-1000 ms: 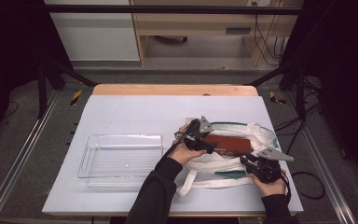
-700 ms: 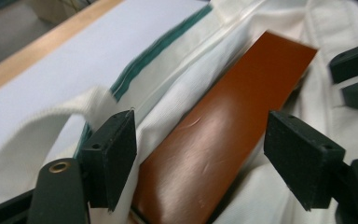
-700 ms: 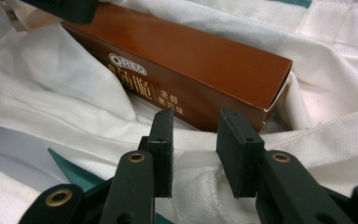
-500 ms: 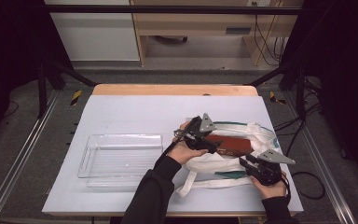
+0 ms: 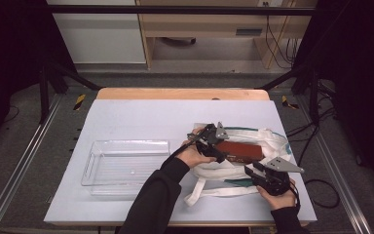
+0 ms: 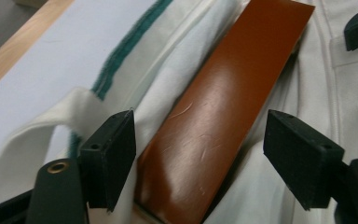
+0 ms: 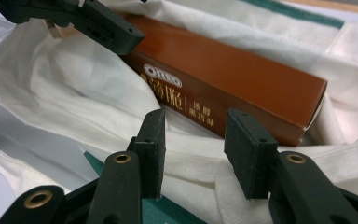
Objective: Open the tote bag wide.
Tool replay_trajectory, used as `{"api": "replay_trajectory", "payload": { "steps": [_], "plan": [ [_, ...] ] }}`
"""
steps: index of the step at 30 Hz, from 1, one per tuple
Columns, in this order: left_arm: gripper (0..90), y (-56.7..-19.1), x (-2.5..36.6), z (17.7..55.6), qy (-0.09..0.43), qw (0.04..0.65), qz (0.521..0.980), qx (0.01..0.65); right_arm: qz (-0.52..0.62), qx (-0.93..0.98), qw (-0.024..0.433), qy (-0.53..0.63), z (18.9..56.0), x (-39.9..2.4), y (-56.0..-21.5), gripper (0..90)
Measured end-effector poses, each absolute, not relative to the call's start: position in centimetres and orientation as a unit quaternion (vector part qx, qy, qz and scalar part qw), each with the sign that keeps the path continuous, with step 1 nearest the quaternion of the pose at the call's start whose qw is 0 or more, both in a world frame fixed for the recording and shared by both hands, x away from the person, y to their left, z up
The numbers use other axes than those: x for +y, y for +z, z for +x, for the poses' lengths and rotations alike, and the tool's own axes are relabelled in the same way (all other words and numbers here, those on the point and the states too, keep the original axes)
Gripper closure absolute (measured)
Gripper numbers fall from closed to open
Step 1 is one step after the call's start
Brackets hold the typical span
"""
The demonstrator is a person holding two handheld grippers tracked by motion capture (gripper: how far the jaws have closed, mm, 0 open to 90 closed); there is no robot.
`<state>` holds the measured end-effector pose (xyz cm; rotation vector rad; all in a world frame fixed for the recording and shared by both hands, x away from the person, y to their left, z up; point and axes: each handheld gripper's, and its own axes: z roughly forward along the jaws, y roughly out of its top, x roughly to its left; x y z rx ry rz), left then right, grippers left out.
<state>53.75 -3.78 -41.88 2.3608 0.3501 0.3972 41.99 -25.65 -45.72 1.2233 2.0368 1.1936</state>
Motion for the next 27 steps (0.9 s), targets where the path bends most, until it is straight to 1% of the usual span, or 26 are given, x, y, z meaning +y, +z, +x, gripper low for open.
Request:
{"api": "replay_trajectory", "payload": {
  "steps": [2,4,6,11,15,19,24,27],
  "plan": [
    [27.0,-42.4,-4.4,53.7,0.159,0.342,0.918,0.121,0.448,0.747,0.233,0.432,42.1,-25.6,-46.0,59.5],
    [26.7,-42.9,-4.4,54.1,0.16,0.333,0.921,0.122,0.448,0.748,0.233,0.43,42.1,-25.6,-46.1,59.5],
    [26.1,-43.1,-4.4,54.2,0.164,0.333,0.921,0.122,0.447,0.75,0.235,0.427,42.2,-25.6,-46.2,59.2],
    [23.8,-43.7,-4.1,54.8,0.155,0.334,0.921,0.129,0.448,0.752,0.23,0.424,42.4,-25.5,-46.6,58.4],
    [19.6,-44.4,-4.0,55.0,0.153,0.343,0.917,0.134,0.448,0.753,0.228,0.424,42.5,-25.7,-46.8,58.2],
    [19.5,-44.5,-4.0,55.0,0.153,0.344,0.917,0.132,0.45,0.753,0.223,0.424,42.6,-25.7,-47.0,58.3],
    [23.3,-44.2,-4.0,55.0,0.152,0.334,0.921,0.129,0.449,0.755,0.223,0.423,42.7,-25.8,-47.2,59.6],
    [28.1,-43.7,-4.1,54.9,0.138,0.322,0.926,0.14,0.452,0.755,0.218,0.422,42.7,-25.9,-47.4,62.0]
  ]
}}
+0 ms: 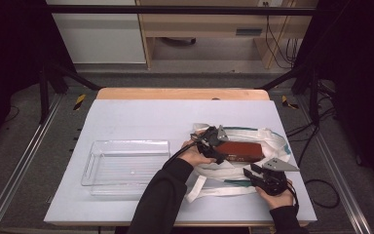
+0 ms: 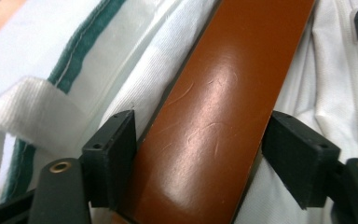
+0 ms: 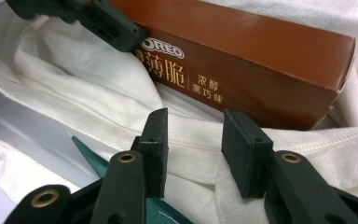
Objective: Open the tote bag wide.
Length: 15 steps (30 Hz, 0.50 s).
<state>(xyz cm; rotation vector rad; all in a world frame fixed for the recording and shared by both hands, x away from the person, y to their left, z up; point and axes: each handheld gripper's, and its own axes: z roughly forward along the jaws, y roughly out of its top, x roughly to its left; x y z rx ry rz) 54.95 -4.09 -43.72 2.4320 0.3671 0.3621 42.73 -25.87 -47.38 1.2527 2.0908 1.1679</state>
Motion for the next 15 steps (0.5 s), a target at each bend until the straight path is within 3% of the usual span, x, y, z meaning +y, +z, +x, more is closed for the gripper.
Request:
{"api": "replay_trajectory", "payload": {
  "steps": [9,15],
  "plan": [
    [36.9,-42.5,-3.4,53.1,0.089,0.314,0.932,0.157,0.454,0.752,0.216,0.426,42.6,-26.3,-47.5,62.2],
    [34.2,-42.9,-3.4,52.5,0.119,0.331,0.923,0.153,0.456,0.748,0.216,0.432,42.5,-26.4,-47.2,60.0]
  ]
}}
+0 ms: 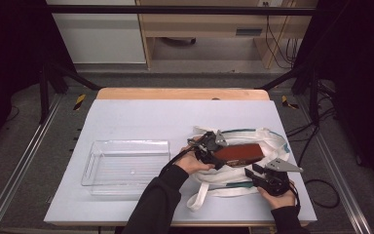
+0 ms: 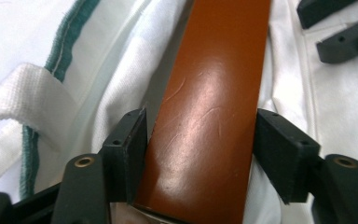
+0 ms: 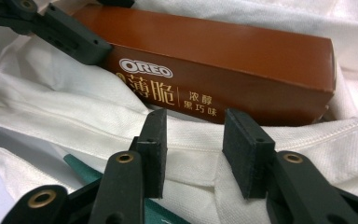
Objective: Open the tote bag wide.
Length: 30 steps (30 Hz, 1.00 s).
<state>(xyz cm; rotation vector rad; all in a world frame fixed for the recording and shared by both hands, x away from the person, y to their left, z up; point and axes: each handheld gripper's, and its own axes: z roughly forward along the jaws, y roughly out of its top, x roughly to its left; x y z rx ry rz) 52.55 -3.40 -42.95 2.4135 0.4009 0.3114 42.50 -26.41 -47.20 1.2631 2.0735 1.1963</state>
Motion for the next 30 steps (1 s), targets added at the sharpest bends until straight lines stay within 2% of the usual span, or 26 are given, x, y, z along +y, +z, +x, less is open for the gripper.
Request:
{"api": "replay_trajectory", "payload": {
  "steps": [6,17,30],
  "plan": [
    [28.9,-43.0,-4.6,52.8,0.115,0.351,0.917,0.15,0.455,0.747,0.22,0.431,42.4,-26.5,-46.9,59.8],
    [30.3,-44.2,-5.9,53.7,0.112,0.33,0.925,0.148,0.461,0.743,0.23,0.428,42.4,-27.2,-46.4,56.8],
    [40.3,-43.5,-5.4,53.8,0.092,0.323,0.936,0.11,0.463,0.73,0.248,0.437,42.0,-27.9,-45.3,52.3]
  ]
}}
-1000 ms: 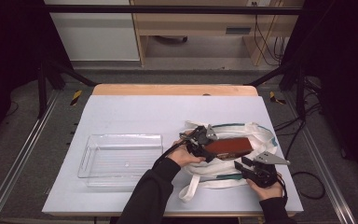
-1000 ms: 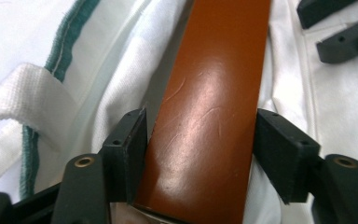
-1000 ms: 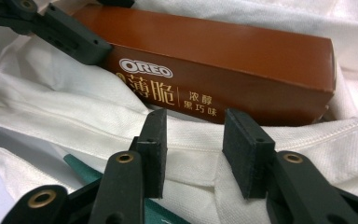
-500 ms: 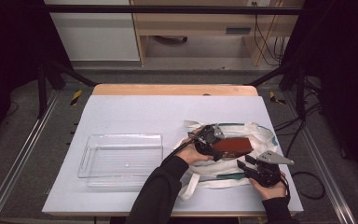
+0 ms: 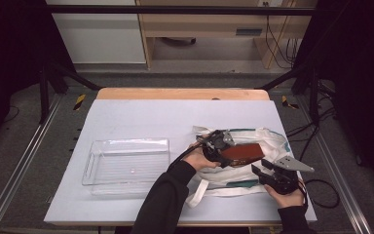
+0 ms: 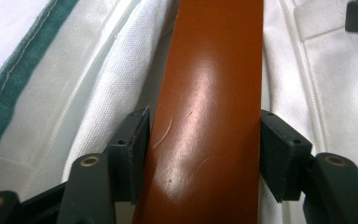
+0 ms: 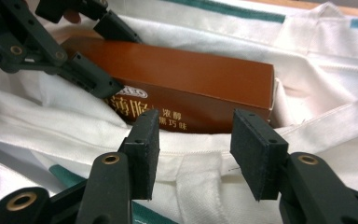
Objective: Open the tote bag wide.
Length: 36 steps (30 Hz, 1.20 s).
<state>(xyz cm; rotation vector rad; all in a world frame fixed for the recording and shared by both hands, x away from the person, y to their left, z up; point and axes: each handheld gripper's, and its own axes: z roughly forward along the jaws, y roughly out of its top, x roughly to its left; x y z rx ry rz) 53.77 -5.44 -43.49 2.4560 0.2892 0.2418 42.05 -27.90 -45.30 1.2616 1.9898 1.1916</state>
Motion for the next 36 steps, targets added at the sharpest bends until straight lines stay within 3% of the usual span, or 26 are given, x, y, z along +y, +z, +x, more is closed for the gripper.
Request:
{"api": "replay_trajectory", "payload": {
  "steps": [21,36],
  "plan": [
    [42.8,-37.5,-2.3,52.1,0.083,0.42,0.895,0.123,0.465,0.71,0.275,0.452,41.0,-29.2,-42.9,45.5],
    [43.1,-33.7,0.5,48.7,0.102,0.416,0.9,0.084,0.465,0.71,0.283,0.447,41.0,-28.7,-42.6,37.3]
  ]
}}
